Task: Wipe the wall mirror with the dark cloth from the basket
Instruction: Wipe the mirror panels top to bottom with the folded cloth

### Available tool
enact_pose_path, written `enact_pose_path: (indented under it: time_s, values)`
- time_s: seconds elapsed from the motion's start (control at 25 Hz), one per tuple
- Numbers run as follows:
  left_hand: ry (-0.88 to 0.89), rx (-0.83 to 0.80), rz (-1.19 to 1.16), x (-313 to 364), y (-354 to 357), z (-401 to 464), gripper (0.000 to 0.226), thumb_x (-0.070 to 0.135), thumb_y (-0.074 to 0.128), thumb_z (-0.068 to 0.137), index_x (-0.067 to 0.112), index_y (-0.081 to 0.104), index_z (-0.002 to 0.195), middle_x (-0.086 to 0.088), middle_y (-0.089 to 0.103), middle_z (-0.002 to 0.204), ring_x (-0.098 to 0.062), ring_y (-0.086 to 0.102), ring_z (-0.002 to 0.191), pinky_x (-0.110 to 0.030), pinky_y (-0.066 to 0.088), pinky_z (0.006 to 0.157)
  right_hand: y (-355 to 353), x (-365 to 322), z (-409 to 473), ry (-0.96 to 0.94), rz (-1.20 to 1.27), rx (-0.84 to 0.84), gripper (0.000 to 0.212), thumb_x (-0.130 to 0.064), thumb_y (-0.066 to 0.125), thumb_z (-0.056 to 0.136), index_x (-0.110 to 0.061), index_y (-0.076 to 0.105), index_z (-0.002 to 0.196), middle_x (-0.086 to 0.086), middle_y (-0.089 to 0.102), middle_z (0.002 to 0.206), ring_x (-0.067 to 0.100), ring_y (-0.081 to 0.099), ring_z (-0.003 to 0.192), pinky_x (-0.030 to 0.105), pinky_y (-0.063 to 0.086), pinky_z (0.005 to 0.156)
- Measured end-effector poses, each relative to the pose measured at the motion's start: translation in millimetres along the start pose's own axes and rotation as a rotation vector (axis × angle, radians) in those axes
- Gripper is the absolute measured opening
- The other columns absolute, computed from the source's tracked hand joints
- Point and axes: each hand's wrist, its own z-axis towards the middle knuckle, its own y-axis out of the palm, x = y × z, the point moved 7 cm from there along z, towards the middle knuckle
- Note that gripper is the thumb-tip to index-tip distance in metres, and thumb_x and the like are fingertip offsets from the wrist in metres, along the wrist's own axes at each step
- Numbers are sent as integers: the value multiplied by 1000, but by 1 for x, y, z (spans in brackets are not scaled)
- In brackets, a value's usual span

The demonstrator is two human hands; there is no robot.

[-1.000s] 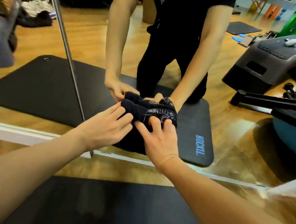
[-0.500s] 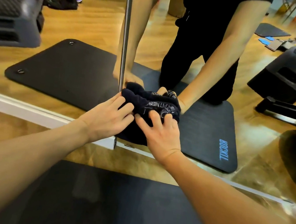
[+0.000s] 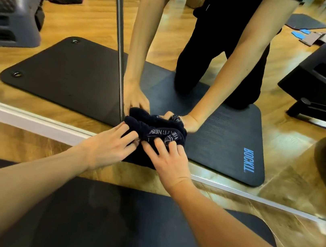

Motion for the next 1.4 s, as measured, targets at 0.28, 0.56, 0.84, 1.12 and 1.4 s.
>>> enact_pose_path:
  time_s: [0.28,0.56,0.84,1.12,1.4]
  values:
    - [62,40,16,28,-10,40,45,5,32,99,-8,54,136,-20,55,116,-44,56,98,-59,45,107,-9,47,-35,19,45,-34,50,-21,54,90,-31,58,138,2,42,122,26,38,88,36,49,69]
    - [-44,39,-46,96,-36,119,47,6,32,94,-9,64,125,-21,61,115,-43,53,98,-57,48,102,-23,118,-96,37,22,-40,45,-18,46,92,-33,61,132,2,44,120,25,39,87,36,47,68]
    - [-2,58,-102,172,-60,212,51,2,26,94,-11,63,126,-24,57,119,-44,50,100,-59,46,102,-46,214,-178,46,-36,-70,43,-17,43,94,-35,65,126,0,45,117,24,36,82,36,39,67]
    - [32,5,-130,272,-82,332,43,7,45,88,-10,66,121,-27,52,122,-46,47,103,-64,46,100,-68,326,-283,79,-75,-131,41,-11,43,96,-30,50,132,5,49,118,28,48,82,39,52,67]
    - [145,-236,-146,354,-106,427,46,3,45,100,-11,41,144,-28,23,151,-53,32,131,-69,27,112,-90,418,-370,121,-116,-268,65,-14,73,77,-28,46,135,10,45,125,32,46,95,44,54,77]
